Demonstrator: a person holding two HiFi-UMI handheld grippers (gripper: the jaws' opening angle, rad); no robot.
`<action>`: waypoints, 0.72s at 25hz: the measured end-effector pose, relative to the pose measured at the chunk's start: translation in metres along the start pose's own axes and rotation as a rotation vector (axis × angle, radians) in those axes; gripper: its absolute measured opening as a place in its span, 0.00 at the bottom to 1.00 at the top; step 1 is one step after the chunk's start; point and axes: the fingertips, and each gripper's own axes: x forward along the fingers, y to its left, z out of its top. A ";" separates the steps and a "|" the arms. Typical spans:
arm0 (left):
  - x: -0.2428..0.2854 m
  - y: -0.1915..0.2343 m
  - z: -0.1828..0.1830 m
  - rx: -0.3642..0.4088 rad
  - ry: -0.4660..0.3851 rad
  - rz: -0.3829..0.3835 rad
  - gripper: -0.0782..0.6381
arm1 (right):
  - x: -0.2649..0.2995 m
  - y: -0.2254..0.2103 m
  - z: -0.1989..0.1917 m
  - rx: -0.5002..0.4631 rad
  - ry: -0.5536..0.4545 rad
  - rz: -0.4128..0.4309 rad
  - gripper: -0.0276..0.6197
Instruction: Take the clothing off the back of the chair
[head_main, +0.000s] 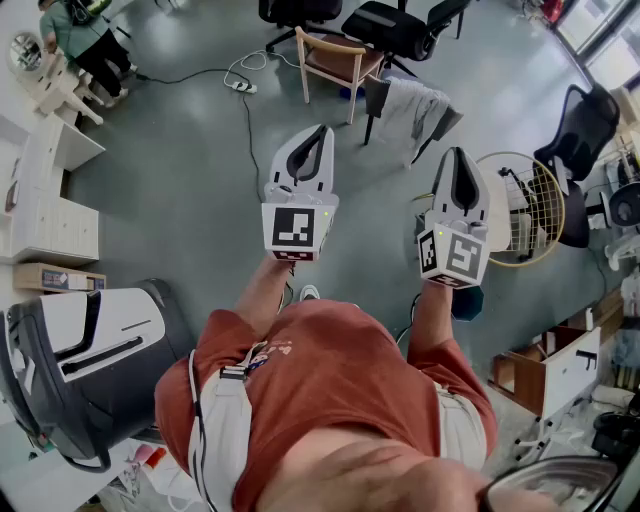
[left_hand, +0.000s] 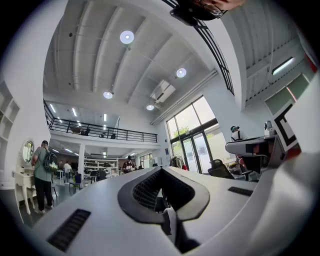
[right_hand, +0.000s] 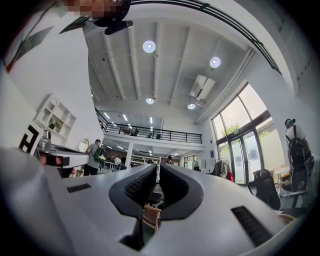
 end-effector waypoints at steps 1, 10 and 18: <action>-0.001 0.003 0.001 -0.003 -0.005 -0.001 0.13 | 0.002 0.003 0.000 -0.002 0.000 0.001 0.10; 0.000 0.021 -0.001 -0.012 -0.014 0.001 0.13 | 0.015 0.021 -0.003 -0.010 0.011 0.009 0.10; -0.003 0.042 -0.010 -0.039 -0.007 0.006 0.13 | 0.023 0.041 -0.005 0.044 -0.011 0.032 0.10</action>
